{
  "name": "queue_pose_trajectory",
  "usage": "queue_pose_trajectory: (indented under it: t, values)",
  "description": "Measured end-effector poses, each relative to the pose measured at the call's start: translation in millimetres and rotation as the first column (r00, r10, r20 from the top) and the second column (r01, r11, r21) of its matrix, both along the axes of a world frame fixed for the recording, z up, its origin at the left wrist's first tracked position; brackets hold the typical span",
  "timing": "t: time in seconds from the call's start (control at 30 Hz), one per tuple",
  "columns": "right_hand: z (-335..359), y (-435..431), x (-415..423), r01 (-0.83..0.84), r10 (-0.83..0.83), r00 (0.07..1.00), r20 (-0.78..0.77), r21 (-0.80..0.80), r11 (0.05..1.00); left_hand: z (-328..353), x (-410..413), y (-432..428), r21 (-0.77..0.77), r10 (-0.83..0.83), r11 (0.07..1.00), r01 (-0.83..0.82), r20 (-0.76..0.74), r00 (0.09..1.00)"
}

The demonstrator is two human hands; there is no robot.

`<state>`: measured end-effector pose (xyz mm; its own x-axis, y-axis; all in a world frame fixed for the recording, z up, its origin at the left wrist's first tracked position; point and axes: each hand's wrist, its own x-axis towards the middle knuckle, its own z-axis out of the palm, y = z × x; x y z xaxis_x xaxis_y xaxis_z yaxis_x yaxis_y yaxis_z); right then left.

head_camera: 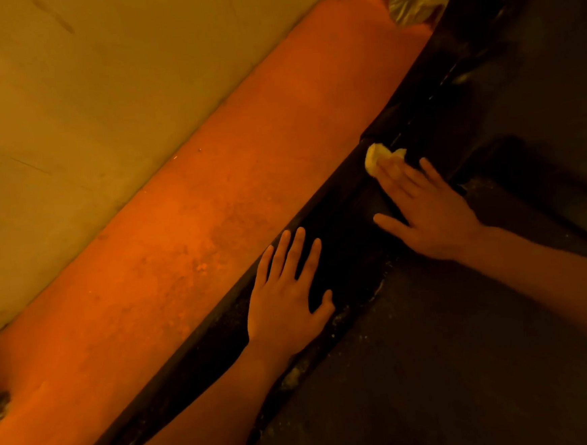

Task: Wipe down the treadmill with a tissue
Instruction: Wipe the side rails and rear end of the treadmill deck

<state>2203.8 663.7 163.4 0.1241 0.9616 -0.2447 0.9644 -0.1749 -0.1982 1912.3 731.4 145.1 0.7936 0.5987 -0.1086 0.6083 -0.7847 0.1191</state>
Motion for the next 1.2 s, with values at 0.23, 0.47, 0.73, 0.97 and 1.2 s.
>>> queue_pose_trajectory:
  t: [0.23, 0.47, 0.73, 0.97, 1.2]
  values:
    - [1.0, -42.4, -80.3, -0.231, 0.229, 0.966, -0.117, -0.007, 0.973, 0.6, -0.1, -0.3, 0.022, 0.0, 1.0, 0.0, 0.001, 1.0]
    - [-15.5, -33.0, -10.4, 0.191, -0.188, 0.981, -0.049, 0.067, 0.979, 0.2, -0.2, -0.2, 0.016, -0.002, 1.0, 0.002, -0.016, 1.0]
    - [-15.7, -72.9, -79.9, -0.223, 0.231, 0.967, -0.11, 0.076, 0.972, -1.8, -1.1, 1.2, 0.018, -0.015, 1.0, 0.015, -0.014, 1.0]
    - [-20.2, -42.8, -6.7, 0.276, -0.271, 0.961, -0.056, 0.097, 0.956, -3.2, -1.5, 0.6, 0.012, -0.012, 1.0, 0.012, -0.014, 1.0]
    - [-20.1, -73.1, -72.7, -0.096, 0.109, 0.983, -0.146, 0.094, 0.991, -2.8, -1.4, 0.0, 0.008, -0.005, 1.0, 0.005, -0.015, 1.0]
